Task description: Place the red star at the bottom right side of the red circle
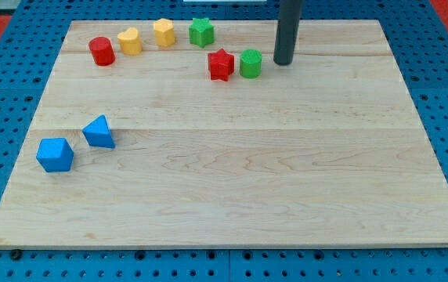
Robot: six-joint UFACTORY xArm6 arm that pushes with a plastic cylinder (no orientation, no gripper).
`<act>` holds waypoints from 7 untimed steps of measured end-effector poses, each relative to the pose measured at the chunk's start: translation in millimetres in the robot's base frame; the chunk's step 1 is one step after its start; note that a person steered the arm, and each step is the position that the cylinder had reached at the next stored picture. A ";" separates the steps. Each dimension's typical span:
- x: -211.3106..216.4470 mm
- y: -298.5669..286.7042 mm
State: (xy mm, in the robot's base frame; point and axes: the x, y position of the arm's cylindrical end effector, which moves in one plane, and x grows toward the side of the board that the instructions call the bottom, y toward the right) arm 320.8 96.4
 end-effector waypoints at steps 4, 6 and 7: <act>-31.5 -45.4; -31.7 -41.5; 20.8 -33.9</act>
State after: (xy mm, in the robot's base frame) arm 341.6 62.5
